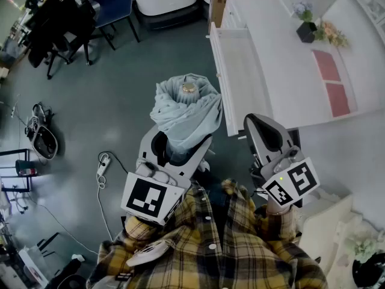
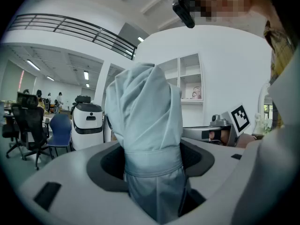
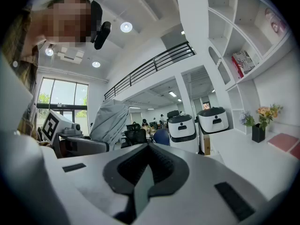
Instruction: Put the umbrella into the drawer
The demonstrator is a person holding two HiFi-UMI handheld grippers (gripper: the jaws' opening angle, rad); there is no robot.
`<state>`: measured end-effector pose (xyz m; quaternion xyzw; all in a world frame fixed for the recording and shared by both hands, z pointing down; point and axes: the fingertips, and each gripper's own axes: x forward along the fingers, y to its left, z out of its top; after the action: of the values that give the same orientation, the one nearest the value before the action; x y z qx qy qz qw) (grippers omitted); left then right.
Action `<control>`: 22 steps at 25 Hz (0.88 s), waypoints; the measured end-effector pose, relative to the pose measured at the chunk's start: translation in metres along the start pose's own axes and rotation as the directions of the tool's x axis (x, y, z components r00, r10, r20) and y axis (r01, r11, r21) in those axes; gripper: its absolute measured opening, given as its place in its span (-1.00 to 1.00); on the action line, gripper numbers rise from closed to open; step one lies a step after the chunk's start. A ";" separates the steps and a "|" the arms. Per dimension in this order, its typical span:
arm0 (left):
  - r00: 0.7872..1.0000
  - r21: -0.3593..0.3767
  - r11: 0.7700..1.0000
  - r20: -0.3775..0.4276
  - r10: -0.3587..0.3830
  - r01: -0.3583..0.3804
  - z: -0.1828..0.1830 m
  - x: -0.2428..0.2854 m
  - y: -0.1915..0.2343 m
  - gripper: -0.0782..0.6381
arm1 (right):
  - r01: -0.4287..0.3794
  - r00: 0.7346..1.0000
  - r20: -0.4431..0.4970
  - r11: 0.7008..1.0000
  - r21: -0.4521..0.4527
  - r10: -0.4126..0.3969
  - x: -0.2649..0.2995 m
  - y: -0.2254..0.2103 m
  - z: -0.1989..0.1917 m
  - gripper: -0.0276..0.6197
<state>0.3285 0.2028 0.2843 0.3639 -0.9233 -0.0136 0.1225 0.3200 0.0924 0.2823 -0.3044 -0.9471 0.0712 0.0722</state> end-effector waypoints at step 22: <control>0.995 -0.012 0.995 0.000 0.103 -0.103 -0.011 0.006 0.007 0.11 | -0.161 0.987 -0.021 0.987 0.012 0.162 0.019 0.001 -0.021 -0.86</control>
<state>0.3224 0.2052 0.2971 0.3148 -0.9408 -0.0129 0.1249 0.3088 0.1063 0.3043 -0.3805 -0.9182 0.0782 0.0780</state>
